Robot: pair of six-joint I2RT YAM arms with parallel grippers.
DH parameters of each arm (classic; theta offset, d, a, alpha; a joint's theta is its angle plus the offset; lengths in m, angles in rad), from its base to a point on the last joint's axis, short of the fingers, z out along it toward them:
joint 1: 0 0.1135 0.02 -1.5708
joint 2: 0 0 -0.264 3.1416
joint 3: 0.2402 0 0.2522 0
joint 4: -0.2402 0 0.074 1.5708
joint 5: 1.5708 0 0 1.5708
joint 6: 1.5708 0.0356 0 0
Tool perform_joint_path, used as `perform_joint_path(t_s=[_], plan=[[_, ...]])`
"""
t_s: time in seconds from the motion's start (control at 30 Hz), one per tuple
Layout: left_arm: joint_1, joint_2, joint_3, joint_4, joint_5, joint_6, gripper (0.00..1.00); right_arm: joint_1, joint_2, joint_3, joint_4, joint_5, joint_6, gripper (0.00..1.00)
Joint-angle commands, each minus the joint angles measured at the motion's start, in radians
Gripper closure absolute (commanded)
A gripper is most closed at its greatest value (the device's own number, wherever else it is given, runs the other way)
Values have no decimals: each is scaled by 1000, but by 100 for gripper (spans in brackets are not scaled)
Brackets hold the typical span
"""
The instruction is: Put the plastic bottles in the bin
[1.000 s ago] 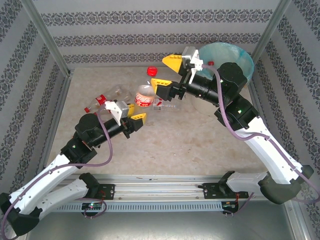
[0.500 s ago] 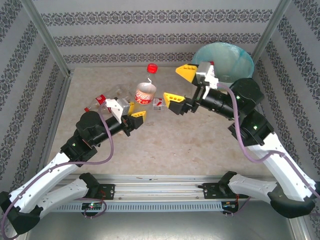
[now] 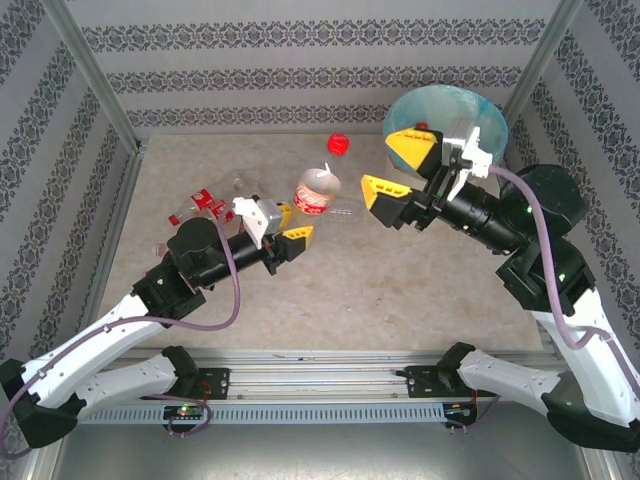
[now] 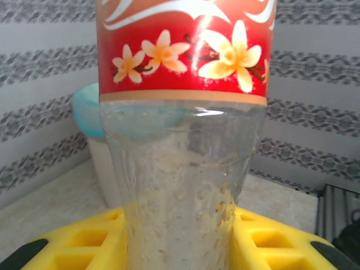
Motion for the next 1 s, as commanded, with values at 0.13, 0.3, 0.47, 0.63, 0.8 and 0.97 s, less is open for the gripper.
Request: perform_joint_path(t_s=[0.13,0.3,0.47,0.63,0.8,0.97], plan=[[-111,-8,50,-30,-75,120,100,-12,103,90,-103,-37,99,23],[-130,-19,47,-51,-89,133,100,-14,135,92,-76,-173,106,39],[-136,-29,23,-31,-101,130,100,-12,132,86,-67,-215,106,53],[-138,-37,8,-17,-123,127,100,-12,127,75,-80,-198,89,89],[-138,-57,-10,6,-160,124,67,-12,110,60,-73,-136,74,100],[-138,-88,-49,52,-173,125,15,-15,79,72,-85,89,2,100]])
